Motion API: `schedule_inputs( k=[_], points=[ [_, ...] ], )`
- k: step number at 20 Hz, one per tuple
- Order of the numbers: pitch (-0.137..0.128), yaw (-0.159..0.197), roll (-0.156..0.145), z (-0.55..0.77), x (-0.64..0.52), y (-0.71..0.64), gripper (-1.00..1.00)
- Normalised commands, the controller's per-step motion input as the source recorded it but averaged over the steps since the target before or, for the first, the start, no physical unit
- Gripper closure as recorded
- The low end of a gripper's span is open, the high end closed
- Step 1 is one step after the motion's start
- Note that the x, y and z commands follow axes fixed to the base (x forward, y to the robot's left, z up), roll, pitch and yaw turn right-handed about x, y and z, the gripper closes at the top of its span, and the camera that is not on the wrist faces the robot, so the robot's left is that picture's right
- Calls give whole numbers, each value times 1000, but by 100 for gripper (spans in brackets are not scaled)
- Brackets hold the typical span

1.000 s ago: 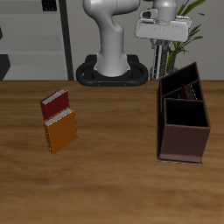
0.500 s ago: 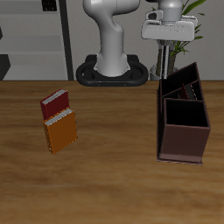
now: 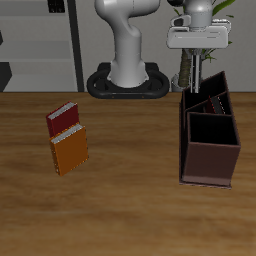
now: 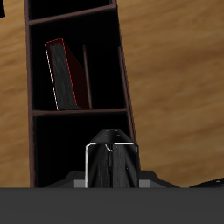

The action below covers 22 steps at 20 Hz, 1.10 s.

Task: Place the left red book into the left desk caddy's back compartment and place the striped book into the left desk caddy's left compartment and place the right red book into the left desk caddy's front compartment

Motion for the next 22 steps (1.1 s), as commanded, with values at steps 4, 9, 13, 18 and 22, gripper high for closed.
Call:
schedule_inputs(
  k=[4, 9, 13, 18, 22],
  points=[
    [3, -1, 14, 7, 121, 145, 100],
    [5, 1, 23, 2, 35, 139, 100],
    [18, -14, 26, -14, 52, 151, 100],
    [-13, 4, 4, -24, 48, 106, 100],
    [21, -15, 8, -21, 141, 76, 100]
  ],
)
